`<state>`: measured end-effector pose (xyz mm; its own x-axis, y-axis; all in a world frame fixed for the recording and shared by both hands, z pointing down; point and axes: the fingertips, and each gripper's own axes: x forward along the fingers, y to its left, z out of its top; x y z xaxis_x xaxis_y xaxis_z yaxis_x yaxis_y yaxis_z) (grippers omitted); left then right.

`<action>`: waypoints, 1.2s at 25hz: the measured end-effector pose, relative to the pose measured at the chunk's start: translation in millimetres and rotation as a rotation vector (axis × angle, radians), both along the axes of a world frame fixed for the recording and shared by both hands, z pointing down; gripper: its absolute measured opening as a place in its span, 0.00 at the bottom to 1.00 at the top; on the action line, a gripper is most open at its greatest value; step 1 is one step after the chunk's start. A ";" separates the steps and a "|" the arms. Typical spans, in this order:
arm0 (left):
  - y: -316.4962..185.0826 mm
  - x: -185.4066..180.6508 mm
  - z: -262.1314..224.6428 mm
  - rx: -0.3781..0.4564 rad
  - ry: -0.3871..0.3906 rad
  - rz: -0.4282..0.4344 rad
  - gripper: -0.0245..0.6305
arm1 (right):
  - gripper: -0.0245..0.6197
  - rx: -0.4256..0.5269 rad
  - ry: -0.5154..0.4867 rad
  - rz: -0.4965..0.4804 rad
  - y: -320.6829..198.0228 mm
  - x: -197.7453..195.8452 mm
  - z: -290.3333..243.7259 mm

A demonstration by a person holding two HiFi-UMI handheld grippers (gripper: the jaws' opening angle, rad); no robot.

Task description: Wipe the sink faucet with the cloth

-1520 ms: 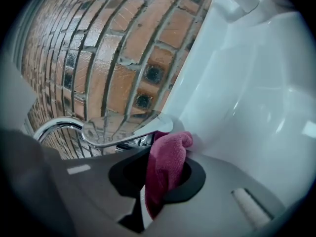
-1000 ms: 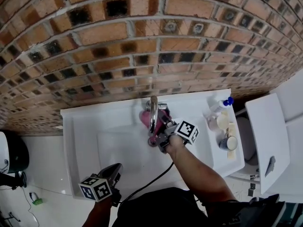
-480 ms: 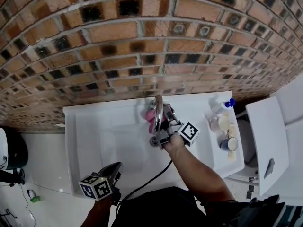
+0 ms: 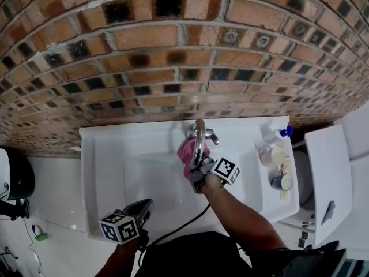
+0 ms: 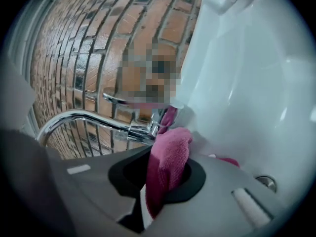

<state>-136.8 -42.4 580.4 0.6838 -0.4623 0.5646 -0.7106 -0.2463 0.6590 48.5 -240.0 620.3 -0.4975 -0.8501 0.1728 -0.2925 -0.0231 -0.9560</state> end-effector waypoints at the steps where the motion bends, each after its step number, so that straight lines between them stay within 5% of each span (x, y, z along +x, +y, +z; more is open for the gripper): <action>1: -0.1 -0.2 0.0 -0.001 -0.001 -0.002 0.04 | 0.11 -0.009 -0.007 0.008 -2.5 -0.3 1.9; 8: -2.1 -4.7 2.8 -0.010 -0.002 -0.020 0.04 | 0.11 -0.045 -0.114 0.084 -10.9 -1.1 -3.0; 19: 4.0 5.3 -2.3 0.013 0.010 0.014 0.04 | 0.11 0.149 -0.304 0.128 -14.9 9.3 -77.4; 30: 15.6 4.4 -20.3 0.068 0.009 0.000 0.04 | 0.11 0.266 -0.354 0.053 -16.0 10.1 -136.9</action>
